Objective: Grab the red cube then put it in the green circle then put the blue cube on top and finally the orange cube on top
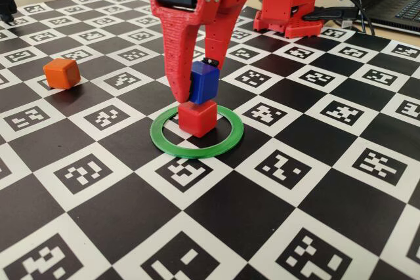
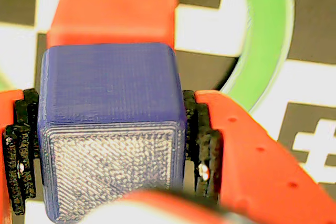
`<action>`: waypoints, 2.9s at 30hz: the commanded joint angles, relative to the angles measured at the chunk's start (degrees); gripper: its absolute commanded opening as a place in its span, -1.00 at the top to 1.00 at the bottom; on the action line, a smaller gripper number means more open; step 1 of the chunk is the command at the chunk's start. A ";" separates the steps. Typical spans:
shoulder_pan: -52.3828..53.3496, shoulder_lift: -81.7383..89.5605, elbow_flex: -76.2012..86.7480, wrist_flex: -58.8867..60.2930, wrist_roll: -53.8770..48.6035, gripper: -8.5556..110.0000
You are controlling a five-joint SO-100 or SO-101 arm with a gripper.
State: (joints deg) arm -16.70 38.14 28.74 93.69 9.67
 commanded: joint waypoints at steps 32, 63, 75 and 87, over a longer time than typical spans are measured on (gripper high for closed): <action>3.43 17.93 6.59 1.85 3.34 0.06; 22.06 12.57 -8.35 2.72 18.98 0.07; 25.40 4.31 -16.61 1.58 23.12 0.07; 28.30 -3.34 -20.21 -1.14 23.82 0.07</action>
State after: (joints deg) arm 10.55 33.05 14.24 93.34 33.13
